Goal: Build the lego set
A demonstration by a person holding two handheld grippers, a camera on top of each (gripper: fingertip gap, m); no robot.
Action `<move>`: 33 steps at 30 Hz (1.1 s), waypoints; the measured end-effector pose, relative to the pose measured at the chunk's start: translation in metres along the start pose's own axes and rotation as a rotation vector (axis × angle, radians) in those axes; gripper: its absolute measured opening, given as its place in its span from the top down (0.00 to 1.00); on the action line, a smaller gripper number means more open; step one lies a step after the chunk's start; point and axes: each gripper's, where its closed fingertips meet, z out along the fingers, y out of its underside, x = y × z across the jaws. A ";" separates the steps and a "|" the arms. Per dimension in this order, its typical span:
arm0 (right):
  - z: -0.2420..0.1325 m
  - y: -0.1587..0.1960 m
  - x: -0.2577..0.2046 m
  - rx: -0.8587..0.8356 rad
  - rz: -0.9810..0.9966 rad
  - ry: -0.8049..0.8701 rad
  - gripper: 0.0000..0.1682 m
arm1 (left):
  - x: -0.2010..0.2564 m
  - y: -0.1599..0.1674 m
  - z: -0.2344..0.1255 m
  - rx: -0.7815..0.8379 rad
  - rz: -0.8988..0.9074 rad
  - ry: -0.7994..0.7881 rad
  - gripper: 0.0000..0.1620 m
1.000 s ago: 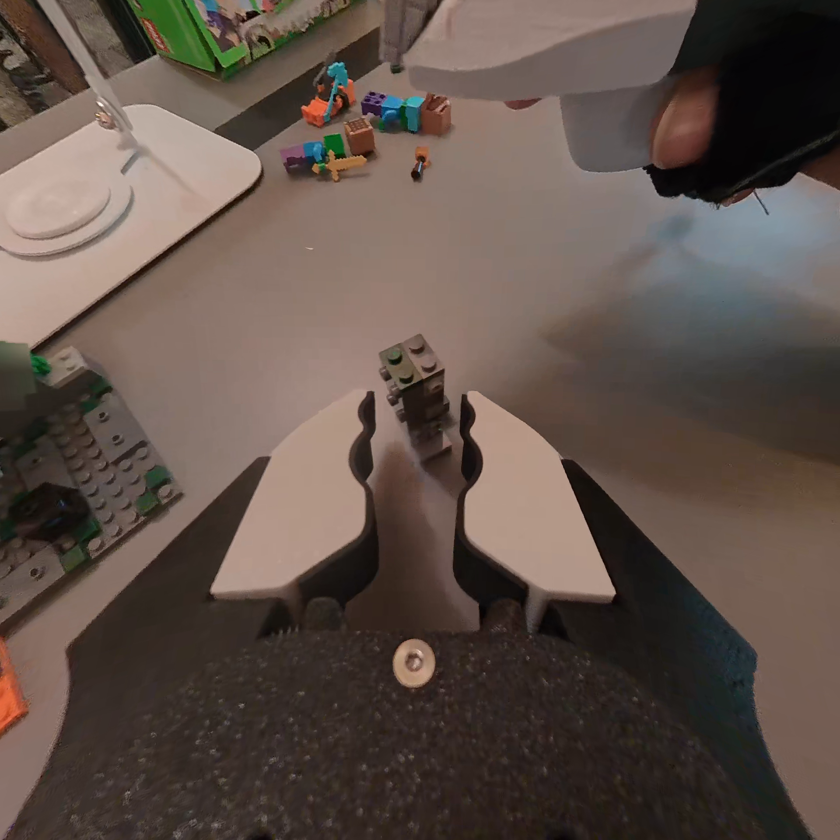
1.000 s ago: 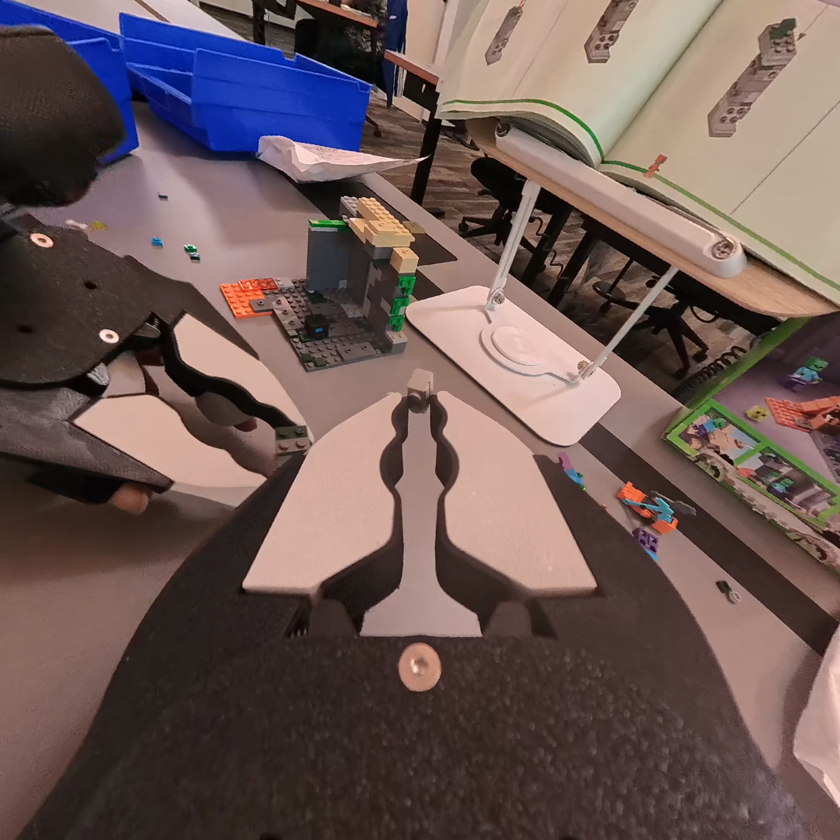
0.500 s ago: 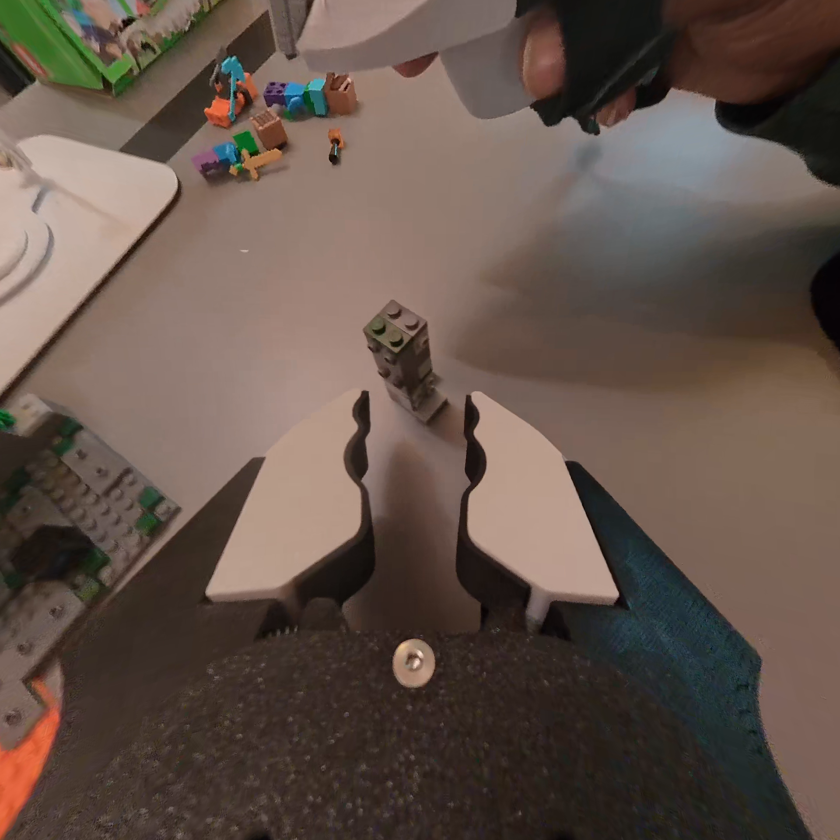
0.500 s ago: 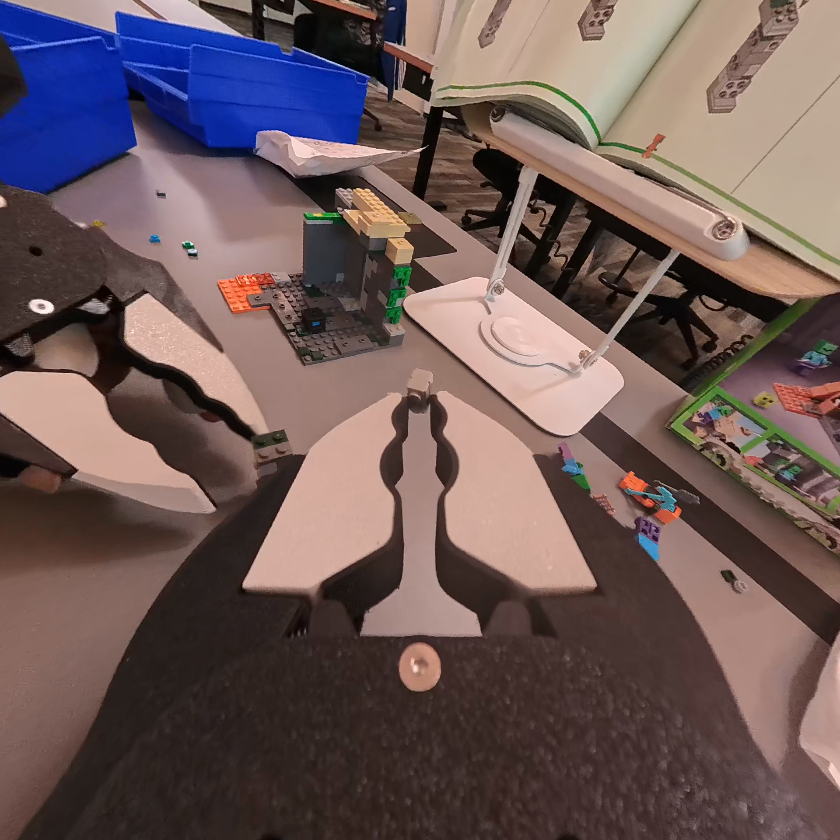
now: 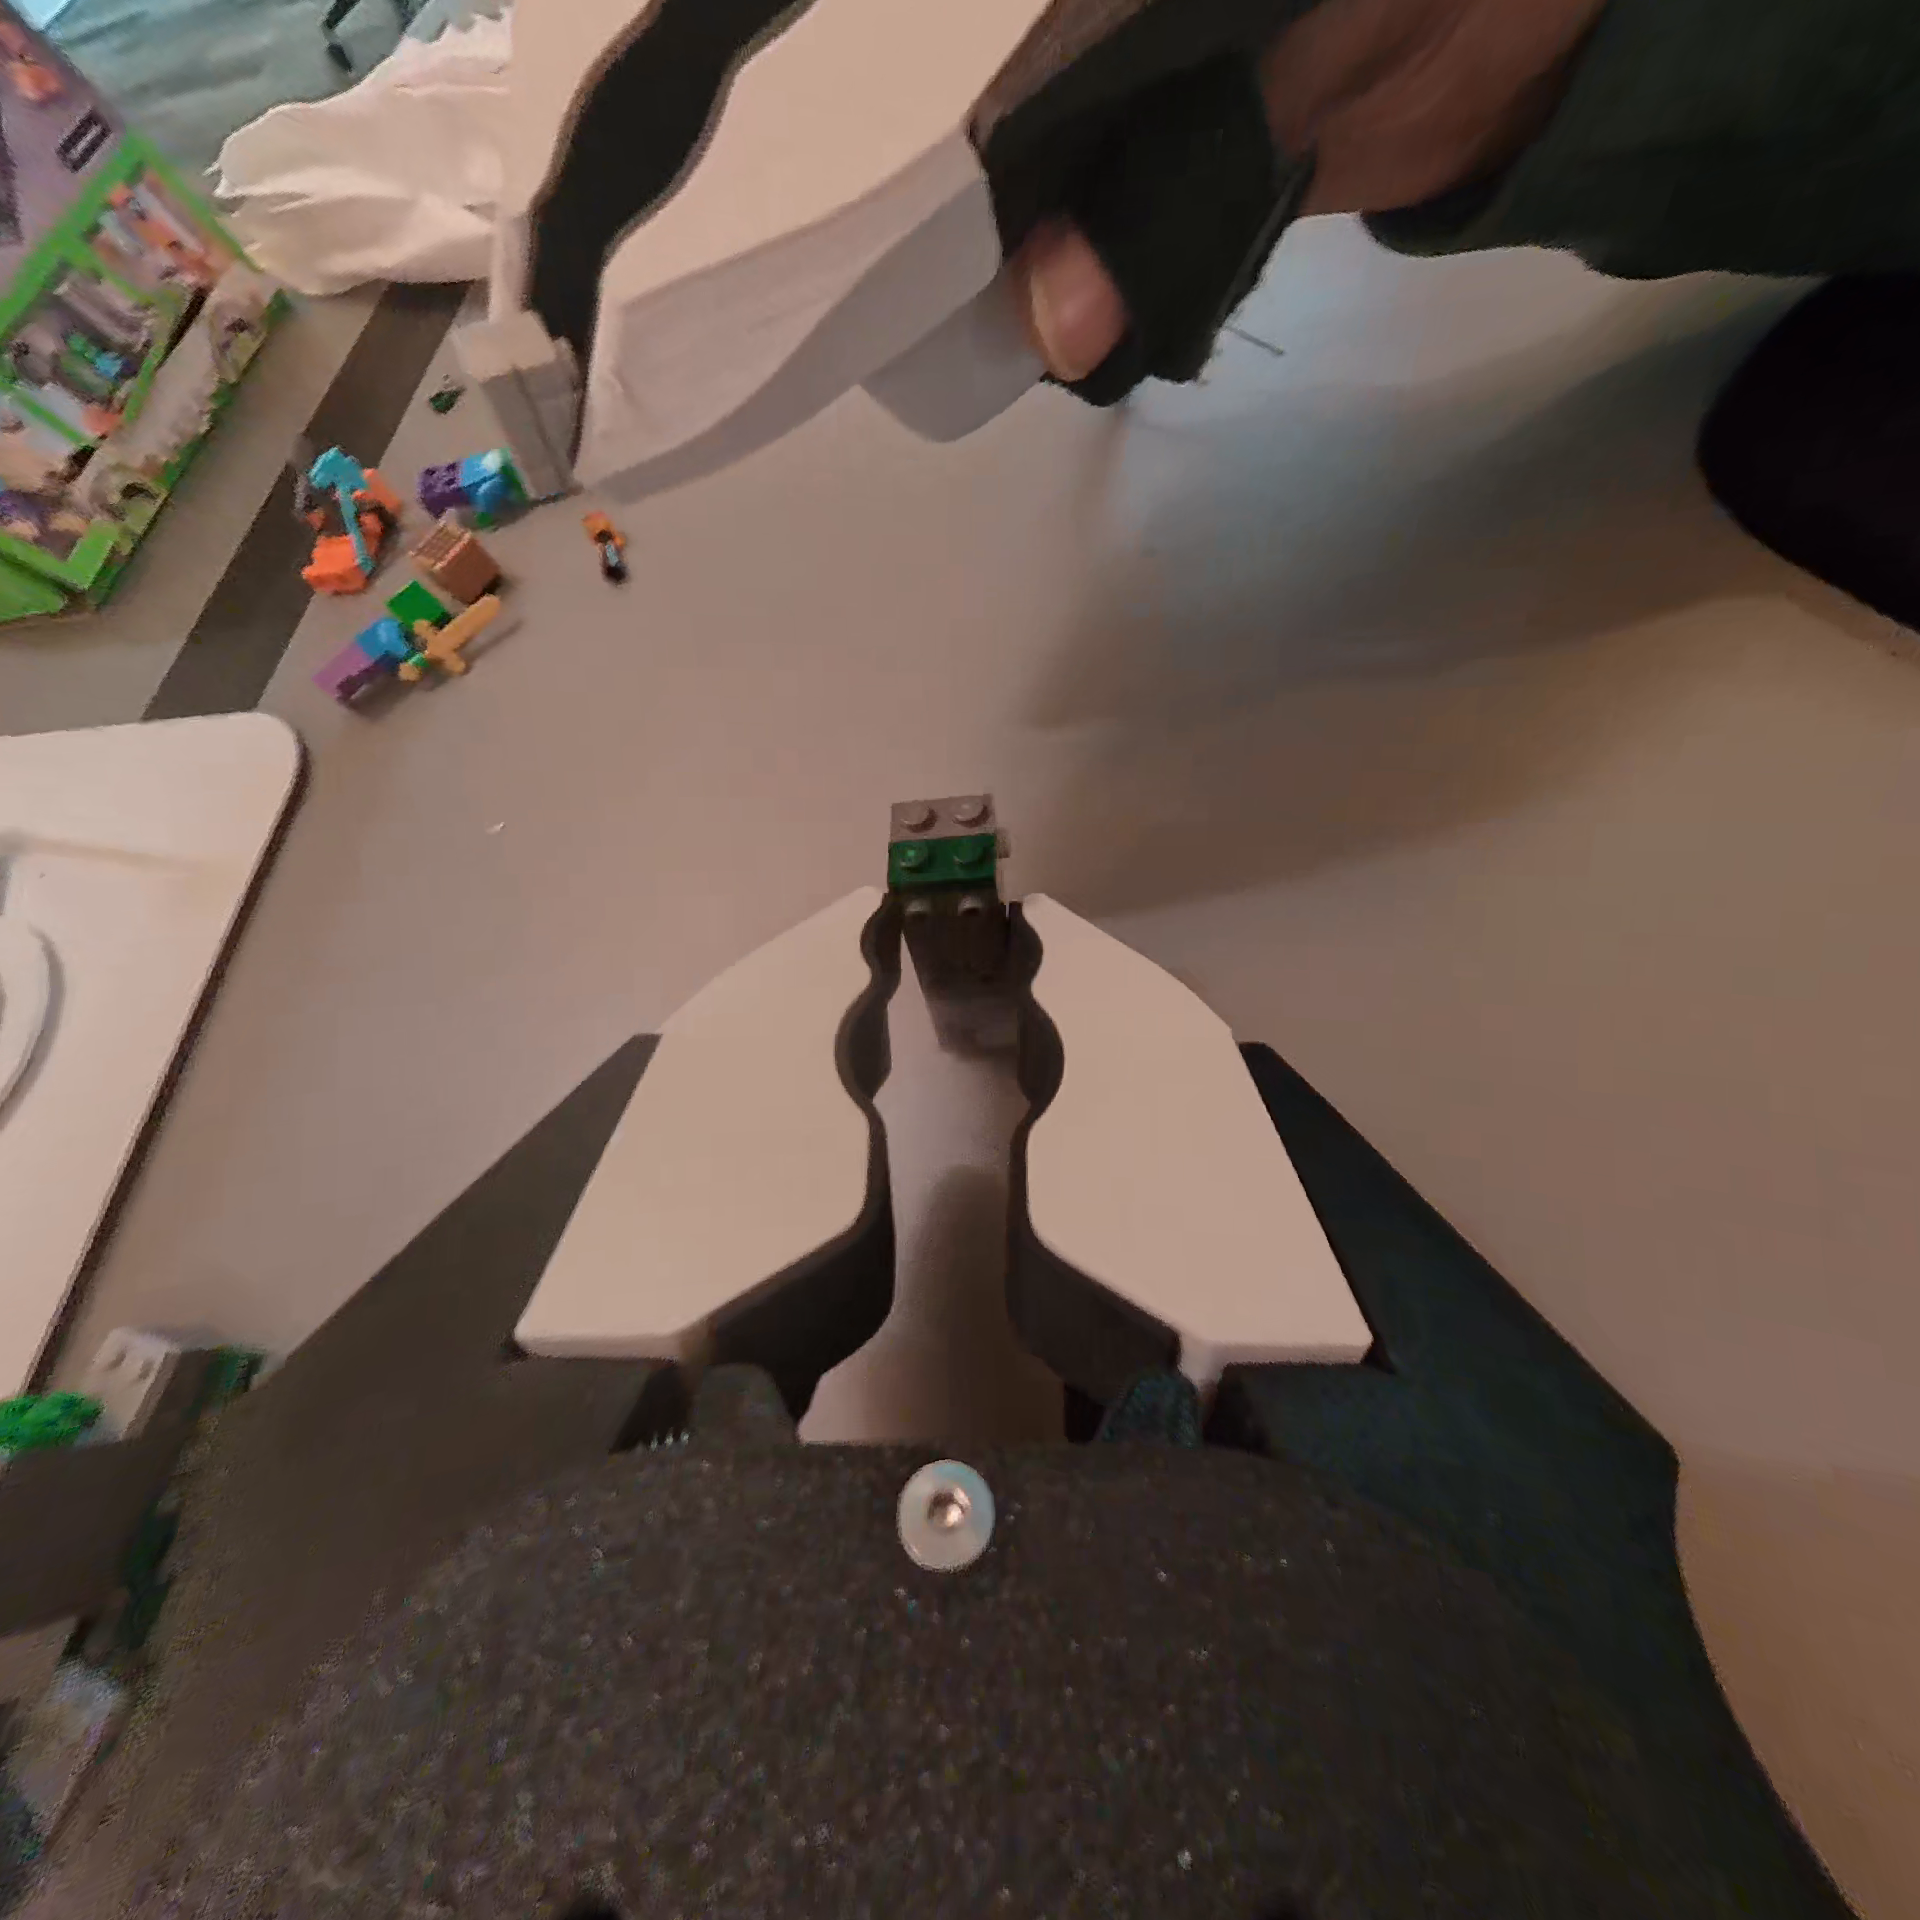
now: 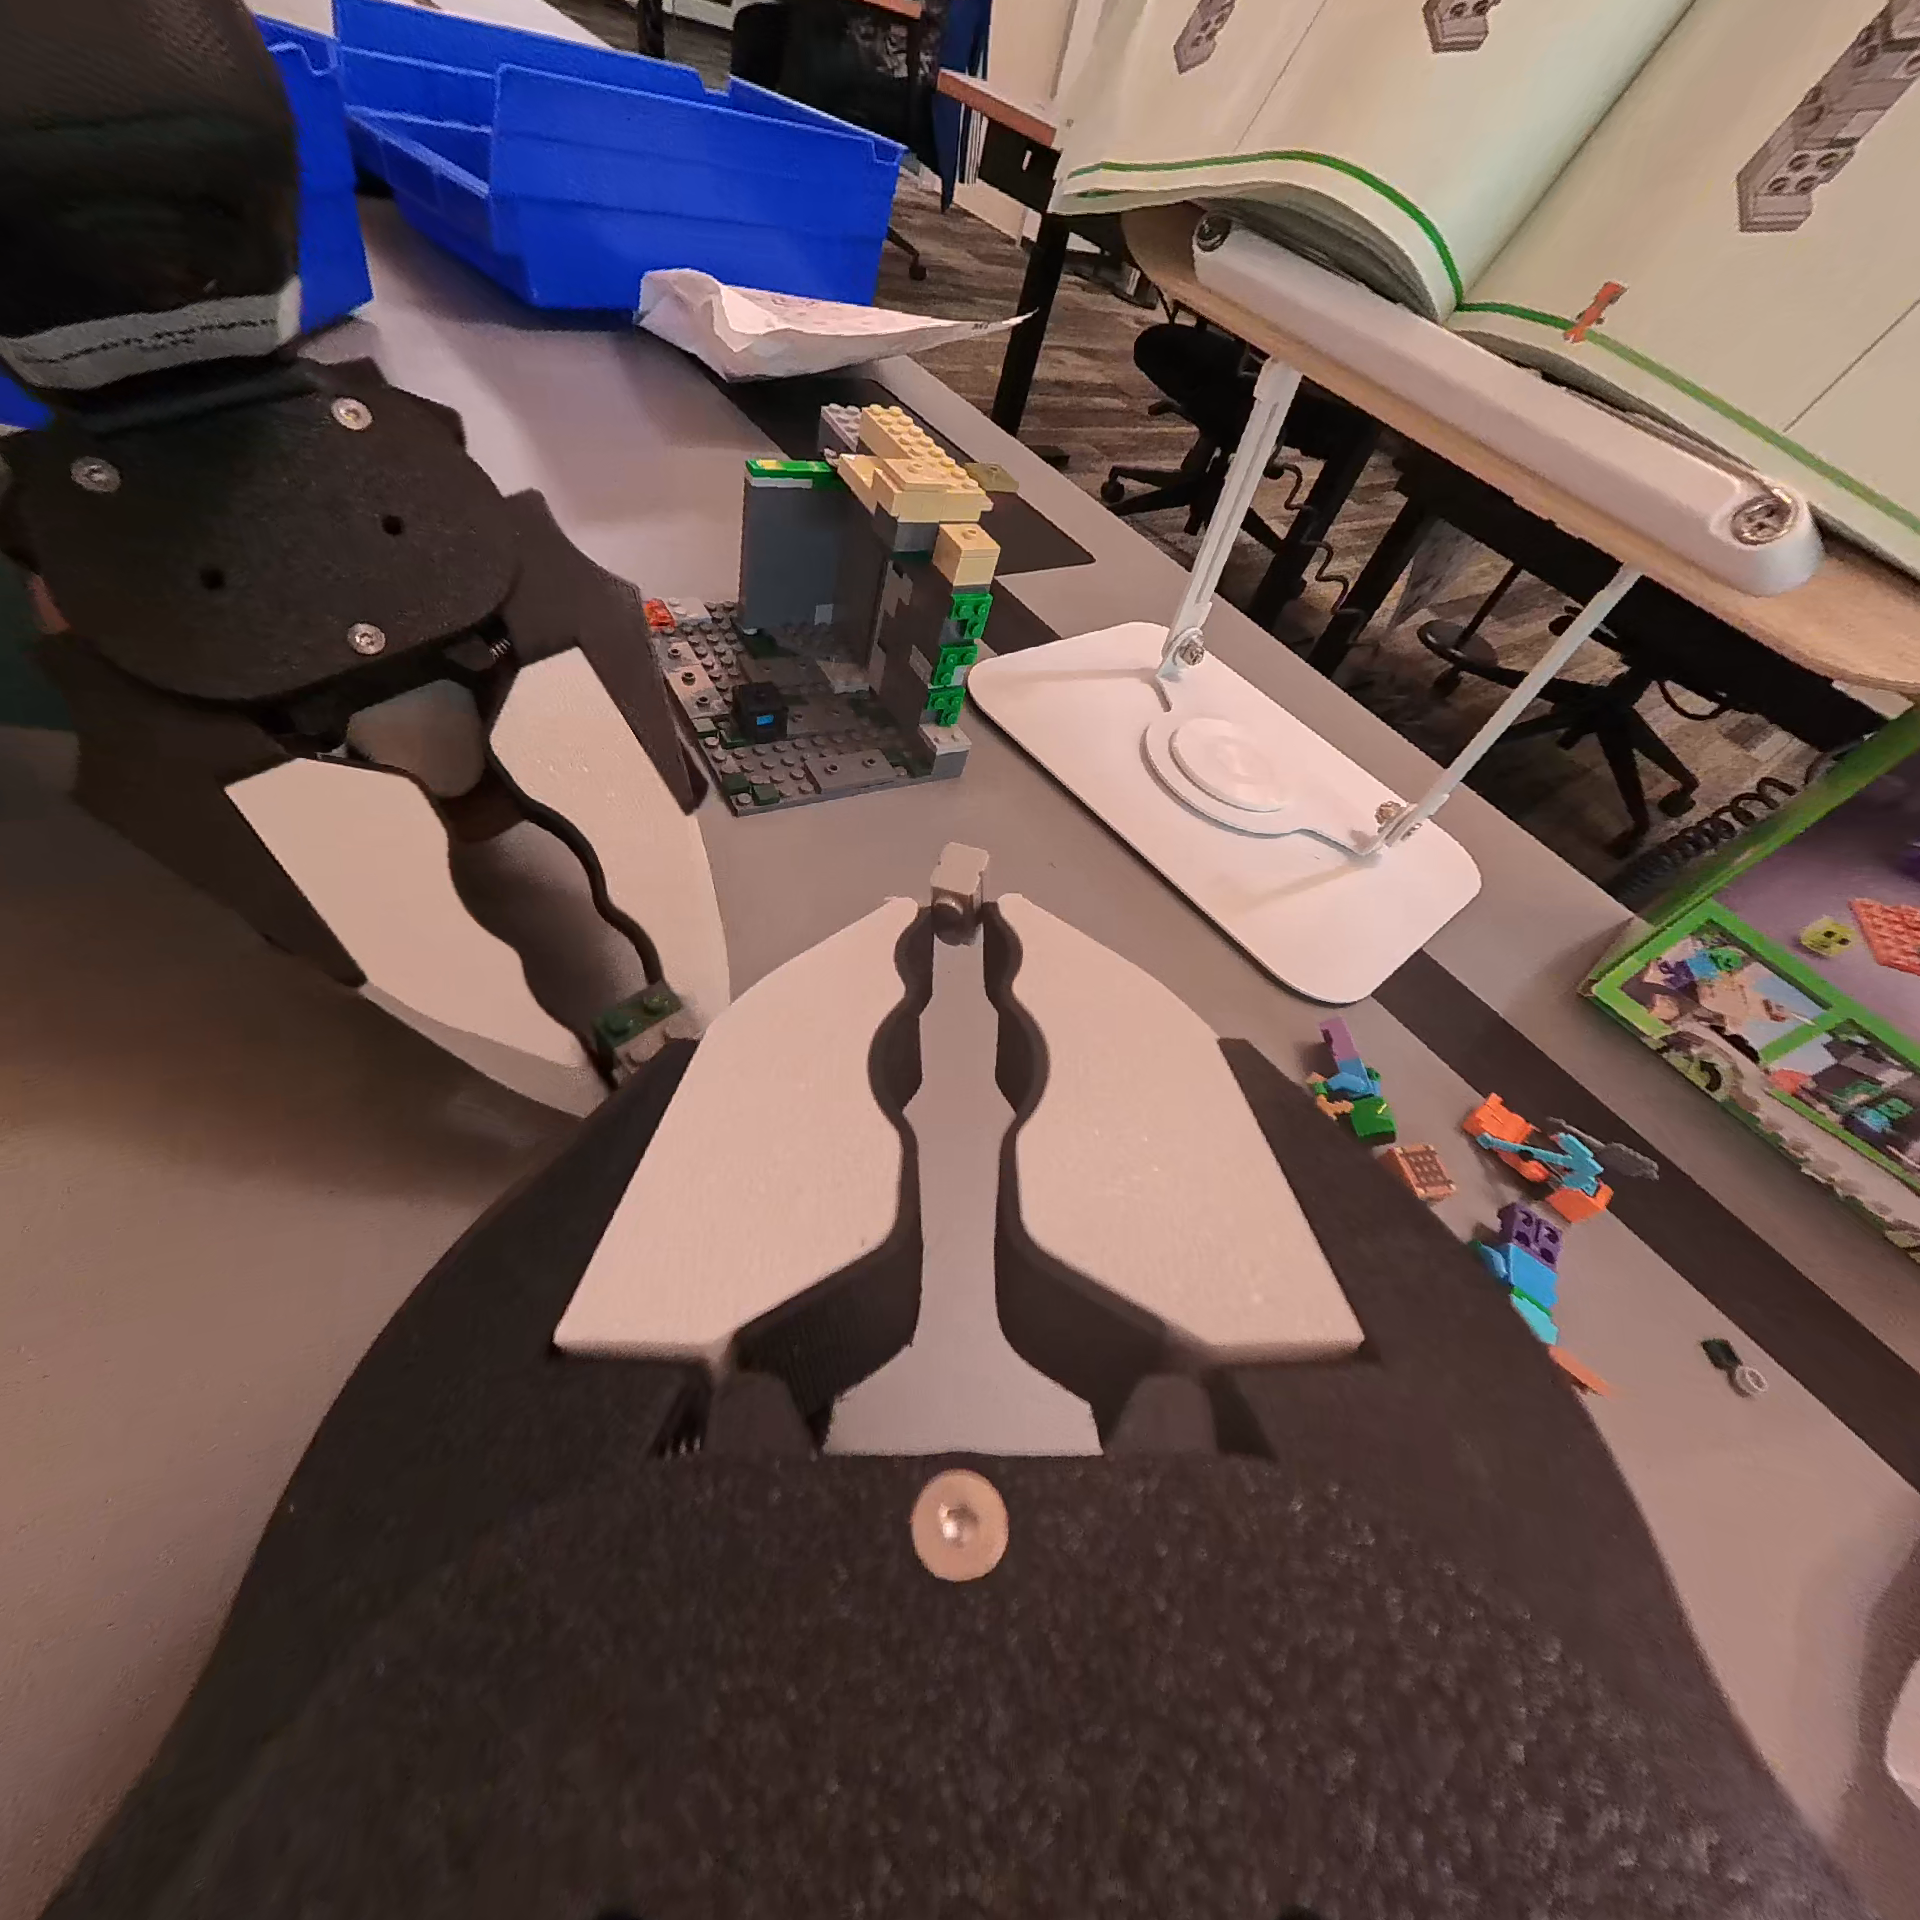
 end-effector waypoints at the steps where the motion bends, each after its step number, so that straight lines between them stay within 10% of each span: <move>1: 0.000 0.000 0.000 0.001 0.002 0.000 0.95 | -0.002 0.001 -0.001 -0.020 -0.023 -0.033 0.89; 13: 0.006 0.003 -0.023 -0.049 -0.020 -0.102 0.95 | -0.002 0.019 -0.023 -0.078 -0.494 -0.345 0.90; 33: 0.011 0.010 -0.036 -0.093 -0.010 -0.163 0.95 | 0.006 0.019 -0.020 -0.065 -0.425 -0.288 0.88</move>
